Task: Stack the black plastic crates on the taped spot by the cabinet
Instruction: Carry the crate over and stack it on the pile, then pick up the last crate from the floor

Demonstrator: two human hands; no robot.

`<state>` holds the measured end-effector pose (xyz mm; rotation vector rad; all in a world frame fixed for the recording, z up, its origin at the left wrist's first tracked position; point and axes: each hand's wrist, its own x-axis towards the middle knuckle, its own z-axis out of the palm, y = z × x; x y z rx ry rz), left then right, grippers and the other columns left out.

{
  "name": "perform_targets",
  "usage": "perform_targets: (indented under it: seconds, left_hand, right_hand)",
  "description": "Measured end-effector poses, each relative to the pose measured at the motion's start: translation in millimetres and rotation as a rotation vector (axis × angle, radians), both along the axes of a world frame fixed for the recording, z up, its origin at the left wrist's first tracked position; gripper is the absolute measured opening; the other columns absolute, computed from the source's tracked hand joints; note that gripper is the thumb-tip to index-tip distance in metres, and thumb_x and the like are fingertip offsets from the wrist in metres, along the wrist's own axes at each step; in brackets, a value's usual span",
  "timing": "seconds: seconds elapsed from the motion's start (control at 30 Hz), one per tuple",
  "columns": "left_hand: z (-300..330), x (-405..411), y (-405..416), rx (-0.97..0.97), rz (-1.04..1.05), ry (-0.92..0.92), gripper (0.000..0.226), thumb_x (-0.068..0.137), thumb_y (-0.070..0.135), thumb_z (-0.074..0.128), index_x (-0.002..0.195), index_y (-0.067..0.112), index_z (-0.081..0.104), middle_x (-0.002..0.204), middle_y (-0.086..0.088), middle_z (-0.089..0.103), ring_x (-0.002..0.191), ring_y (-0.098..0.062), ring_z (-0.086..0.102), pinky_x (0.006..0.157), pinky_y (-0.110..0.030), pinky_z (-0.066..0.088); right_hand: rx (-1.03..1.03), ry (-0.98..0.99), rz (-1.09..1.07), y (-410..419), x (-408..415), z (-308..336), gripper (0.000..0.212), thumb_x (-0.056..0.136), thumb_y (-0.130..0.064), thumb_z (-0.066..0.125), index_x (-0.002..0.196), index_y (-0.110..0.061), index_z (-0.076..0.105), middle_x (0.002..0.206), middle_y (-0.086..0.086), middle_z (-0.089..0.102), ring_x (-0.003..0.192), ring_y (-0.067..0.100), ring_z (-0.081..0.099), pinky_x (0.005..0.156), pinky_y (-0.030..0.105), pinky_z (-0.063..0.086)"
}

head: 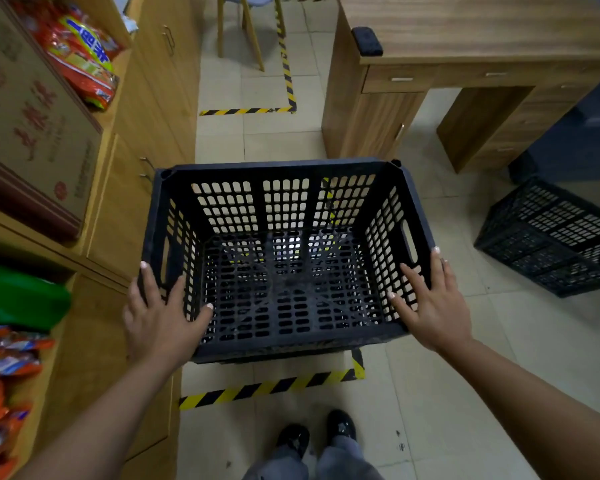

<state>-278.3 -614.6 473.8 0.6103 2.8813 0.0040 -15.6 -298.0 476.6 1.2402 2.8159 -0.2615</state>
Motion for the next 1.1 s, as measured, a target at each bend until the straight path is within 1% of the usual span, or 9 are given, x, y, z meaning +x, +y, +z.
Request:
perform_targets:
  seconds: [0.1, 0.3, 0.4, 0.53, 0.63, 0.73, 0.83, 0.93, 1.1]
  left_hand:
    - [-1.4, -0.4, -0.8, 0.018, -0.006, 0.009, 0.075, 0.086, 0.066, 0.043, 0.149, 0.026, 0.031, 0.160, -0.012, -0.013, 0.145, -0.037, 0.001, 0.112, -0.053, 0.019]
    - [-1.7, -1.6, -0.8, 0.037, -0.006, 0.017, 0.075, 0.085, 0.065, 0.040, 0.149, 0.027, 0.031, 0.161, -0.012, -0.008, 0.145, -0.037, 0.003, 0.110, -0.052, 0.022]
    - [0.2, -2.1, 0.4, 0.027, -0.008, -0.011, 0.077, 0.087, 0.062, 0.042, 0.152, 0.027, 0.020, 0.161, -0.013, -0.011, 0.145, -0.037, 0.000, 0.111, -0.051, 0.019]
    - [4.9, -0.6, 2.2, -0.047, -0.036, -0.052, 0.085, 0.089, 0.063, 0.034, 0.153, 0.024, -0.006, 0.158, -0.016, -0.020, 0.144, -0.040, -0.011, 0.115, -0.053, 0.006]
    - [14.8, -2.1, 5.3, -0.082, -0.058, -0.081, 0.092, 0.090, 0.062, 0.035, 0.151, 0.015, -0.016, 0.156, -0.022, -0.021, 0.144, -0.041, -0.017, 0.118, -0.053, 0.000]
    - [38.2, 3.2, 23.6, -0.066, -0.146, -0.039, 0.090, 0.092, 0.060, 0.034, 0.151, 0.010, -0.011, 0.158, -0.022, -0.012, 0.146, -0.038, -0.013, 0.119, -0.051, 0.003]
    - [71.9, 19.1, 61.6, 0.031, -0.241, -0.042, 0.085, 0.093, 0.059, 0.034, 0.153, 0.011, -0.003, 0.161, -0.017, -0.006, 0.148, -0.033, -0.004, 0.119, -0.047, 0.010]
    - [105.0, 42.7, 111.3, 0.129, -0.389, -0.012, 0.081, 0.094, 0.056, 0.036, 0.153, 0.012, 0.003, 0.162, -0.011, 0.002, 0.148, -0.028, 0.004, 0.119, -0.042, 0.015]
    - [152.4, 102.9, 211.3, 0.222, -0.652, 0.032, 0.073, 0.095, 0.053, 0.038, 0.153, 0.015, 0.014, 0.160, -0.004, 0.018, 0.144, -0.025, 0.022, 0.113, -0.039, 0.030]
  right_hand:
    - [0.010, -0.015, -0.006, 0.2, -0.8, -1.0, 0.082, 0.079, -0.074, 0.018, 0.144, -0.030, 0.040, 0.161, 0.012, 0.003, 0.145, 0.033, 0.010, 0.111, 0.048, 0.028]
    - [-0.012, -0.047, -0.006, 0.1, -2.1, 2.4, 0.083, 0.077, -0.074, 0.015, 0.146, -0.031, 0.036, 0.161, 0.009, -0.004, 0.146, 0.033, 0.005, 0.114, 0.045, 0.022]
    - [-0.021, -0.109, -0.010, 1.1, -4.0, 4.0, 0.083, 0.078, -0.075, 0.011, 0.150, -0.034, 0.025, 0.161, 0.009, -0.011, 0.147, 0.031, -0.001, 0.116, 0.043, 0.016]
    - [-0.054, -0.235, 0.001, 1.6, -6.0, 10.1, 0.079, 0.088, -0.071, 0.022, 0.153, -0.031, 0.000, 0.158, 0.010, -0.022, 0.146, 0.031, -0.013, 0.118, 0.044, 0.007]
    - [-0.093, -0.214, -0.023, -6.3, -6.9, 25.6, 0.077, 0.091, -0.066, 0.024, 0.153, -0.028, -0.001, 0.161, 0.010, -0.013, 0.147, 0.029, -0.010, 0.119, 0.044, 0.003]
    - [-0.096, -0.113, -0.016, -20.2, 0.8, 46.9, 0.074, 0.094, -0.061, 0.028, 0.153, -0.026, 0.002, 0.161, 0.010, -0.006, 0.148, 0.026, -0.008, 0.118, 0.040, 0.001]
    - [-0.083, -0.018, 0.011, -23.2, 17.6, 71.5, 0.073, 0.095, -0.059, 0.032, 0.153, -0.026, 0.005, 0.162, 0.008, -0.002, 0.148, 0.024, -0.006, 0.119, 0.038, 0.003]
    - [-0.051, 0.060, 0.005, -9.7, 41.2, 96.9, 0.071, 0.095, -0.056, 0.033, 0.153, -0.025, 0.006, 0.162, 0.008, -0.001, 0.148, 0.022, -0.006, 0.118, 0.036, 0.002]
    - [0.017, 0.148, -0.047, 35.0, 92.3, 131.0, 0.071, 0.094, -0.060, 0.030, 0.153, -0.027, 0.007, 0.162, 0.006, -0.001, 0.148, 0.020, -0.007, 0.117, 0.035, 0.002]
